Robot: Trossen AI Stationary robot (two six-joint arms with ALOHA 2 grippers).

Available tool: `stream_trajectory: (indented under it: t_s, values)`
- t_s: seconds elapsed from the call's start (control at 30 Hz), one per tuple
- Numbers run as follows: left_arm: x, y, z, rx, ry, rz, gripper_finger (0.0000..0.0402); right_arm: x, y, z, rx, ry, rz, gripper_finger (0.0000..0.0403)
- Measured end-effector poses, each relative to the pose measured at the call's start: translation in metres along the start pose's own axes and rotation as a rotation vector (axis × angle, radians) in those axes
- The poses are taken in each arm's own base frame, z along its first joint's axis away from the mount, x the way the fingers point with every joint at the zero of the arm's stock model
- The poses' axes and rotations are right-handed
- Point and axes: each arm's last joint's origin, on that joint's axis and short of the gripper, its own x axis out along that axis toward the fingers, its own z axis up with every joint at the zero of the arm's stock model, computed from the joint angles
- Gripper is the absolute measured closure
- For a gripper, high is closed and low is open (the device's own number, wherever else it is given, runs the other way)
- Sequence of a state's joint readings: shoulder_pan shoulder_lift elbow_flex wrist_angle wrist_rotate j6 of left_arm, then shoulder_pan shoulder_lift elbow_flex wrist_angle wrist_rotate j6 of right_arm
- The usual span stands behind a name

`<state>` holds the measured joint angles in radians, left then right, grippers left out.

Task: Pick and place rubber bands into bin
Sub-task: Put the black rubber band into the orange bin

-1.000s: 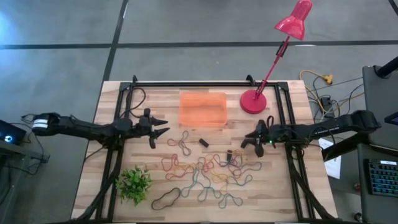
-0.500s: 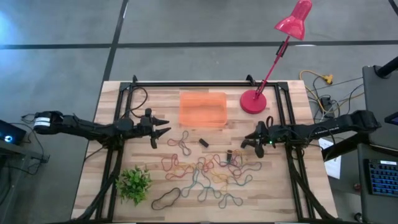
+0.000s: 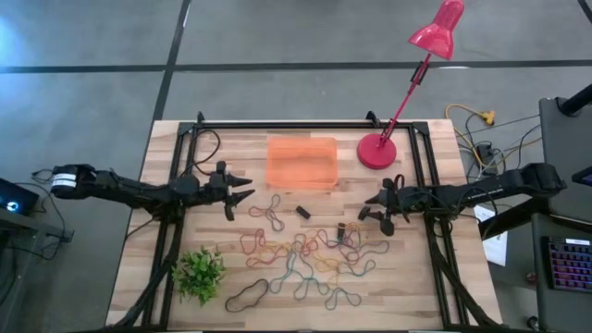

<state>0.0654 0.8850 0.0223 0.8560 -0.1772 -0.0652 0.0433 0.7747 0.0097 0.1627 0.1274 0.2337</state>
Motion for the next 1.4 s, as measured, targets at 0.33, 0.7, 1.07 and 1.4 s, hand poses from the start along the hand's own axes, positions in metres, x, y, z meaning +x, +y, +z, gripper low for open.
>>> stream_trajectory:
  t_s: [0.33,0.7,1.07,1.4]
  values:
    - [0.001,0.000,-0.001,0.002,0.007,0.001,0.0266,0.009,-0.001,-0.006,0.080,0.060,-0.037,0.0213]
    - [0.001,0.000,-0.001,0.003,0.006,0.001,0.0266,0.022,0.000,-0.008,0.116,0.151,-0.079,0.0220]
    - [0.001,0.000,-0.001,0.003,0.008,0.001,0.0266,0.033,0.010,0.019,-0.046,0.151,0.007,0.0374]
    - [0.001,0.000,-0.001,0.003,0.007,0.001,0.0266,0.038,0.021,0.063,-0.161,0.020,0.021,0.0389]
